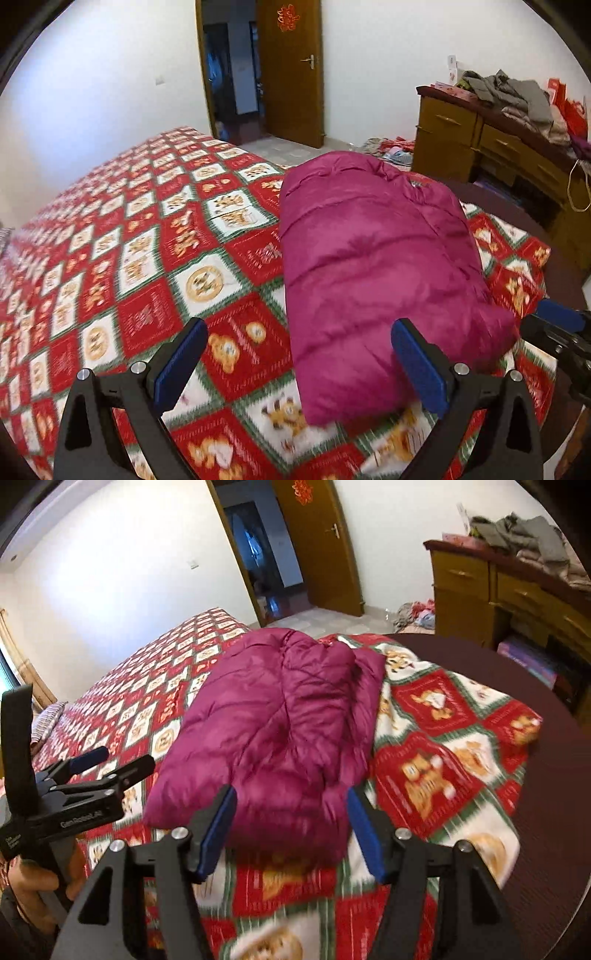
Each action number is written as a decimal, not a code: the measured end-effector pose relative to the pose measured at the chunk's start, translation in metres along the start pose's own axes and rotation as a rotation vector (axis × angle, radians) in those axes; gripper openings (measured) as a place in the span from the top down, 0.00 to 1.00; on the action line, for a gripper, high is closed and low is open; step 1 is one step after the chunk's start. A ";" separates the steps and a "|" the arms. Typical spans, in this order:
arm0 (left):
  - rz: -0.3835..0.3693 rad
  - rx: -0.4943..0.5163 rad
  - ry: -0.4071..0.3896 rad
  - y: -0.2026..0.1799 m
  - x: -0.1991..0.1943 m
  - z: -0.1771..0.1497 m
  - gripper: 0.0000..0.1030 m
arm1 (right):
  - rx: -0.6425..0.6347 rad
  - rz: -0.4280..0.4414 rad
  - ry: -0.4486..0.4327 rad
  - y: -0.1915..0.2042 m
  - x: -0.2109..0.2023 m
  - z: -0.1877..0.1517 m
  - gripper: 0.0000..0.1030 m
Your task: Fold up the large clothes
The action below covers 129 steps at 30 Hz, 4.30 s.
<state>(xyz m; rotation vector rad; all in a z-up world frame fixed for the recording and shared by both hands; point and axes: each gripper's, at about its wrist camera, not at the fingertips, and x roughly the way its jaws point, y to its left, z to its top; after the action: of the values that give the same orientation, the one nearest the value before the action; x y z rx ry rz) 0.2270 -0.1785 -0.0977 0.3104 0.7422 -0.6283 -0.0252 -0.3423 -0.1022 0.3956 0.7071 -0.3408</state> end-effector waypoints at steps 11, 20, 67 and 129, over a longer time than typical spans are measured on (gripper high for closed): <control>0.068 -0.080 0.035 -0.010 -0.050 -0.031 0.02 | 0.058 -0.046 -0.103 -0.004 -0.034 -0.034 0.25; 0.093 -0.047 -0.128 -0.017 -0.109 -0.035 0.02 | 0.035 -0.078 -0.219 0.010 -0.083 -0.037 0.14; 0.113 -0.093 -0.435 -0.013 -0.214 -0.037 0.02 | -0.111 -0.103 -0.569 0.065 -0.169 -0.037 0.00; 0.101 -0.099 -0.411 -0.007 -0.201 -0.033 0.02 | -0.093 -0.121 -0.563 0.078 -0.172 -0.047 0.00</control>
<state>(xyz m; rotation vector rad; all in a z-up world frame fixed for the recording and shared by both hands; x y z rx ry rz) 0.0913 -0.0846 0.0211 0.1191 0.3586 -0.5352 -0.1405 -0.2241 0.0013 0.1539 0.1937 -0.5052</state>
